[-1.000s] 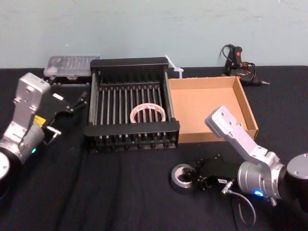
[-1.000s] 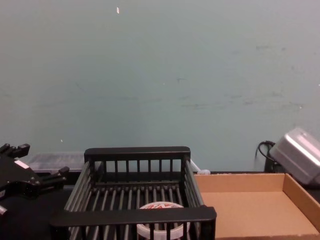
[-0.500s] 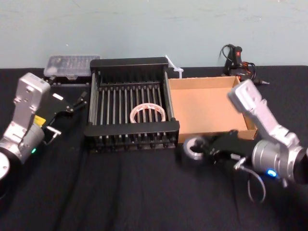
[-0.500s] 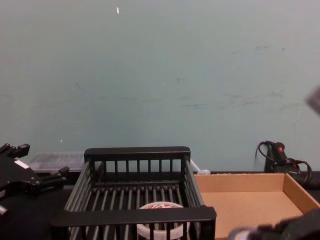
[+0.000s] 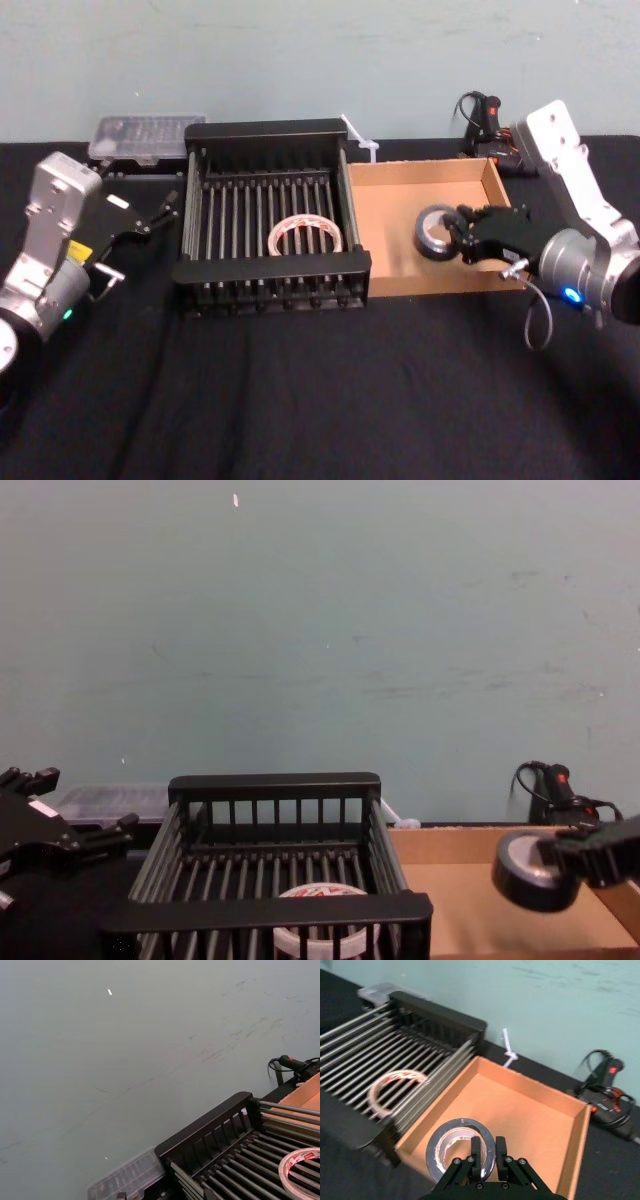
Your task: Pick up the white tape and place it into the black box , Pick up the silver tape and place it into the brown box.
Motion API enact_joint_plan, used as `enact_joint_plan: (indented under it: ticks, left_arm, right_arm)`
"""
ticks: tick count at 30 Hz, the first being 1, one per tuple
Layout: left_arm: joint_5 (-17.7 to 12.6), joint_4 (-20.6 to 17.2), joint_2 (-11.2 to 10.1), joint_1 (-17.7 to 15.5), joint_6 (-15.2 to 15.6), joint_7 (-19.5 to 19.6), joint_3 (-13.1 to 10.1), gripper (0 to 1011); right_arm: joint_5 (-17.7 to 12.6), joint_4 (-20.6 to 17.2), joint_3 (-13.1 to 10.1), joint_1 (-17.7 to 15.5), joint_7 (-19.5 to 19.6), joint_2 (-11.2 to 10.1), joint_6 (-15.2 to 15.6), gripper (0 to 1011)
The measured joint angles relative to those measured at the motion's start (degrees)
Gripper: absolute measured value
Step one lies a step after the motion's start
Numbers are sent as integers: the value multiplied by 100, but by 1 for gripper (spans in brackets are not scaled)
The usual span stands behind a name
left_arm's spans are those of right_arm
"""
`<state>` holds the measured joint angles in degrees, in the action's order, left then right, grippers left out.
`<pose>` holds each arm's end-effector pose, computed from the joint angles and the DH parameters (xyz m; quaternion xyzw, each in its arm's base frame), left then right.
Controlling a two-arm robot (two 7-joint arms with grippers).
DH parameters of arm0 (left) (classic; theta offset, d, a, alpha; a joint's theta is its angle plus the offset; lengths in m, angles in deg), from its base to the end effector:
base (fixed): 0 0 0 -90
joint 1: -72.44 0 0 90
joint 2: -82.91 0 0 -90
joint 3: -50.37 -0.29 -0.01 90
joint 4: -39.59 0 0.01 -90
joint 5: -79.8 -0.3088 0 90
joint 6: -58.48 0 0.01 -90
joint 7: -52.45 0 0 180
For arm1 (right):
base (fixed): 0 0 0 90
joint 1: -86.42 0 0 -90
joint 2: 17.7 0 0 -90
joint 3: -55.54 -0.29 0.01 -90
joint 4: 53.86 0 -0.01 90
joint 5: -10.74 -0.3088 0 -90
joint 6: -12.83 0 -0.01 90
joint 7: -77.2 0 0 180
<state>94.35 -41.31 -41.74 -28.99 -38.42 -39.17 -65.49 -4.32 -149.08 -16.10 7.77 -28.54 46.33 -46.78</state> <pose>0.3581 0.0827 -0.3023 0.1416 -0.1324 0.5800 0.7913 0.3621 -0.0270 -0.2270 -0.2176 0.0561 -0.4851 0.8451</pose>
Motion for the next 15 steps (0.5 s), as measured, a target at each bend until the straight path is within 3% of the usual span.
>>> enact_joint_plan:
  ticks: [15]
  left_arm:
    - [0,0,0,0,0,0,0,1001]
  right_arm:
    - [395,880,-13,572,241,471,-25,176]
